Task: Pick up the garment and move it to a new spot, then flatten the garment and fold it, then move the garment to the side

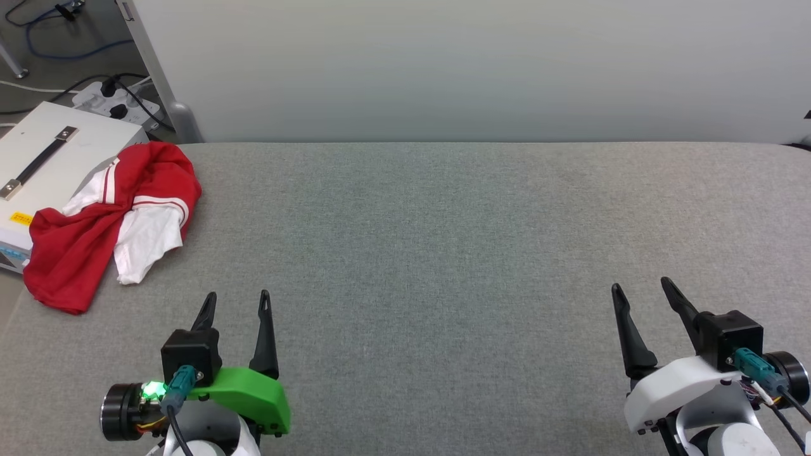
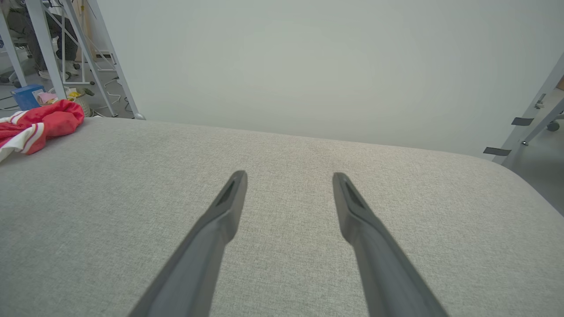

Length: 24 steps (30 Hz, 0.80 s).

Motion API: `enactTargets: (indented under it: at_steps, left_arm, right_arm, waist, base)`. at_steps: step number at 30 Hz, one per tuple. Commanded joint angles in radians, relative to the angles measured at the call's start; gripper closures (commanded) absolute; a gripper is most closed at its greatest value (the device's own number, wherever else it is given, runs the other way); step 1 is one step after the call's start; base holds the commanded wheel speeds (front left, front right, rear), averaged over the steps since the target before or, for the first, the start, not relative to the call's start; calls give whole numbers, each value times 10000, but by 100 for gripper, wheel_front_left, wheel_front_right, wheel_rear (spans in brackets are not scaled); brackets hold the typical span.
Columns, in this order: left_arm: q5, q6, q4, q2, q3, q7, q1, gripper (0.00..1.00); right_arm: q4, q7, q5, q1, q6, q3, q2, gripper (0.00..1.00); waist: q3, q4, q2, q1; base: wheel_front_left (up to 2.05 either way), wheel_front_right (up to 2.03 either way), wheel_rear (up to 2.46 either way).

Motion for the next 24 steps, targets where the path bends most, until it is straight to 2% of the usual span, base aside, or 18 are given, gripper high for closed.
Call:
enactTargets:
  at_steps: [1, 24]
  left_arm:
    - [-117, -76, 60, -1, -18, -109, 4, 0]
    - [-413, -210, 125, -2, -58, -627, 80, 0]
  right_arm:
    - [45, -111, 138, -180, 0, -26, -11, 0]
    - [204, -636, 318, -345, 1, 6, -18, 0]
  waist:
    - [1, 0, 25, 0]
    - [17, 19, 49, 0]
  base:
    - [0, 0, 0]
    - [0, 0, 0]
